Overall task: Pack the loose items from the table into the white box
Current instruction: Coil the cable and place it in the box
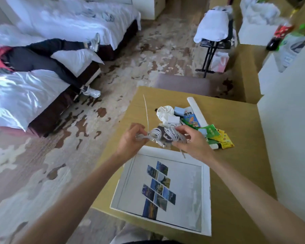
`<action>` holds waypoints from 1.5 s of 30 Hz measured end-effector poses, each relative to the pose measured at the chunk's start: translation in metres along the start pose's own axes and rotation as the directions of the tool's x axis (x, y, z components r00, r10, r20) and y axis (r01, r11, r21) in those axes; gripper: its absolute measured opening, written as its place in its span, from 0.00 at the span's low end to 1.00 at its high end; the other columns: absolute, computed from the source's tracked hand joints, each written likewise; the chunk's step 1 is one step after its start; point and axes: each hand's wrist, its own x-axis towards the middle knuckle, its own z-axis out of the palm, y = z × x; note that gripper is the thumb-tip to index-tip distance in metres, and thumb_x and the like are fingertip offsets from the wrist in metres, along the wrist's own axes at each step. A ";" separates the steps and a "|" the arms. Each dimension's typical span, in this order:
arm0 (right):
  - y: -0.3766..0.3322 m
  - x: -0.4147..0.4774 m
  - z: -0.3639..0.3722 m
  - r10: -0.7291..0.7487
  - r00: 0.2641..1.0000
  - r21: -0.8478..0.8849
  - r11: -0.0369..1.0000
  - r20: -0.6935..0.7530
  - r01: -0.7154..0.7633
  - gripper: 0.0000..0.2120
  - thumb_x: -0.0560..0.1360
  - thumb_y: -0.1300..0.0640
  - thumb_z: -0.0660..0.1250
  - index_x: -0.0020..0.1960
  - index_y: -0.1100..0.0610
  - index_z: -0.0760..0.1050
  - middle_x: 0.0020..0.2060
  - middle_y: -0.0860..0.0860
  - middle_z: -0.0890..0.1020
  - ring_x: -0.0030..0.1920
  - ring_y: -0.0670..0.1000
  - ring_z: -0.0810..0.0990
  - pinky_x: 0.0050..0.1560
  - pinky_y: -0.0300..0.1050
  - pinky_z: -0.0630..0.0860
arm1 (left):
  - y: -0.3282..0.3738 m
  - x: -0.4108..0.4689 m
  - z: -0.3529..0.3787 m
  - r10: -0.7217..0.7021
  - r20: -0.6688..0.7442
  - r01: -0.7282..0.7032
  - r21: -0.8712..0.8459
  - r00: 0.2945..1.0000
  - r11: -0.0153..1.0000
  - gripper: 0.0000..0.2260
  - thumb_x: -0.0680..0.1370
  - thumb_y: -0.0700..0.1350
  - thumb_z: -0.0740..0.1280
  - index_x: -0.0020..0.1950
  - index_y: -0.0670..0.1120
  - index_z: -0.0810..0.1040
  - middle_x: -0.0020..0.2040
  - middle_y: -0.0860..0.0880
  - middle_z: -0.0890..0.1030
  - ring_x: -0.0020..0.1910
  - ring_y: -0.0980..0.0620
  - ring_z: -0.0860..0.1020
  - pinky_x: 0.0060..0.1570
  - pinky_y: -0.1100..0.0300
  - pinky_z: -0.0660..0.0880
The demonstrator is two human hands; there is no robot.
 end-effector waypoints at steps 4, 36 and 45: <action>-0.011 -0.018 0.041 -0.102 0.984 -0.348 0.926 0.143 0.147 0.24 0.67 0.45 0.75 0.60 0.47 0.75 0.51 0.45 0.80 0.50 0.44 0.79 0.49 0.41 0.76 | -0.027 -0.032 -0.031 -0.070 -0.014 0.070 0.053 0.997 0.996 0.12 0.72 0.41 0.73 0.43 0.54 0.72 0.53 0.56 0.79 0.49 0.54 0.79 0.46 0.64 0.75; 0.017 -0.050 0.112 -0.112 0.976 -0.429 0.903 -0.184 0.023 0.10 0.78 0.57 0.66 0.57 0.57 0.80 0.53 0.50 0.83 0.53 0.48 0.80 0.55 0.46 0.78 | -0.057 -0.059 -0.031 0.329 0.244 -0.360 0.091 0.912 0.929 0.07 0.75 0.44 0.68 0.49 0.44 0.72 0.48 0.51 0.75 0.39 0.50 0.76 0.34 0.51 0.76; 0.016 -0.070 0.105 0.256 0.959 -0.149 0.960 0.118 -0.238 0.13 0.74 0.47 0.71 0.58 0.45 0.78 0.49 0.41 0.83 0.48 0.41 0.80 0.48 0.36 0.77 | -0.040 -0.068 0.012 0.373 0.393 -0.440 0.093 0.840 0.893 0.07 0.76 0.43 0.68 0.49 0.41 0.74 0.49 0.46 0.76 0.43 0.49 0.77 0.38 0.53 0.78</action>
